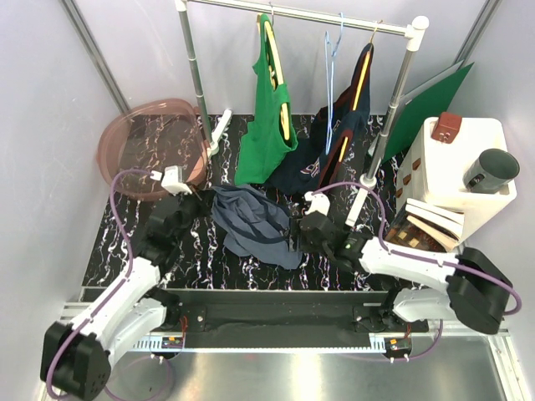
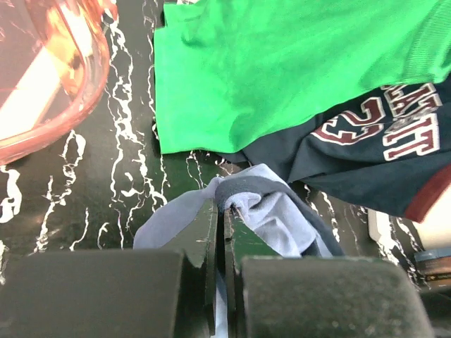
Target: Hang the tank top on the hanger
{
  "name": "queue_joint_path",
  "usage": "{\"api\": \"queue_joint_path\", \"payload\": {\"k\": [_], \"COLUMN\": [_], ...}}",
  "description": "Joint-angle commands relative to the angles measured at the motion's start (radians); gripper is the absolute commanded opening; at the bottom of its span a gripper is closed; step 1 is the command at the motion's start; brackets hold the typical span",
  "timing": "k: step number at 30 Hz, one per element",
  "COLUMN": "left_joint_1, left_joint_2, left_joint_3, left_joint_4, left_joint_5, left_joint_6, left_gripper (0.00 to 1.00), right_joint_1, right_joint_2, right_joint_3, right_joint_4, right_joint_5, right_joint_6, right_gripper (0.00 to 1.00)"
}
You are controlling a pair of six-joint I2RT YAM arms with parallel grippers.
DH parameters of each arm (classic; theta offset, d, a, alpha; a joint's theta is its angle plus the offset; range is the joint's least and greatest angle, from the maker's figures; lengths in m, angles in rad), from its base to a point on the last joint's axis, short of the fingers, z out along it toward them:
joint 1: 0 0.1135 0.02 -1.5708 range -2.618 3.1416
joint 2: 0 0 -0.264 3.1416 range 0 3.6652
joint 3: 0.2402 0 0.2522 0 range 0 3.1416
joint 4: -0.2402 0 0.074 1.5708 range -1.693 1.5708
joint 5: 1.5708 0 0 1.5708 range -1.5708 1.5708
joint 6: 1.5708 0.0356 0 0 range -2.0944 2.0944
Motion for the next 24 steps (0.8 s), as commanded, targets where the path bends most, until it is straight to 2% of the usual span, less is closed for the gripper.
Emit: {"api": "queue_joint_path", "payload": {"k": [1, 3, 5, 6, 9, 14, 15, 18, 21, 24], "left_joint_1": [0.004, 0.004, 0.004, 0.004, 0.006, 0.004, 0.004, 0.004, 0.004, 0.004], "left_joint_2": [-0.093, -0.116, -0.125, -0.127, -0.077, 0.042, 0.055, 0.072, 0.126, 0.128], "left_joint_3": [0.006, 0.015, 0.025, 0.032, 0.117, 0.517, 0.621, 0.795, 0.976, 1.027], "left_joint_4": [-0.124, -0.146, -0.151, -0.149, -0.160, -0.310, -0.322, -0.333, -0.429, -0.450], "left_joint_5": [-0.034, -0.032, -0.043, -0.060, -0.068, -0.064, -0.061, -0.058, -0.055, -0.063], "left_joint_6": [0.047, 0.058, 0.079, 0.085, 0.101, 0.170, 0.186, 0.226, 0.278, 0.298], "left_gripper": [0.00, 0.00, 0.00, 0.00, 0.00, 0.00, 0.00, 0.00, 0.00, 0.00], "right_joint_1": [-0.015, -0.013, -0.015, -0.015, -0.015, -0.015, -0.015, -0.013, -0.013, -0.012], "right_joint_2": [0.067, 0.092, 0.087, 0.078, 0.015, -0.100, -0.111, -0.147, -0.166, -0.183], "right_joint_3": [0.037, 0.034, 0.032, 0.035, 0.130, 0.363, 0.439, 0.542, 0.581, 0.551], "right_joint_4": [0.155, 0.183, 0.187, 0.181, 0.071, -0.131, -0.144, -0.164, -0.164, -0.162], "right_joint_5": [-0.163, -0.212, -0.213, -0.195, -0.112, 0.061, 0.074, 0.085, 0.082, 0.096], "right_joint_6": [-0.022, -0.010, -0.007, -0.016, -0.090, -0.287, -0.315, -0.399, -0.438, -0.433], "right_gripper": [0.70, 0.51, 0.15, 0.08, 0.02, 0.02, 0.02, 0.03, 0.00, 0.00]}}
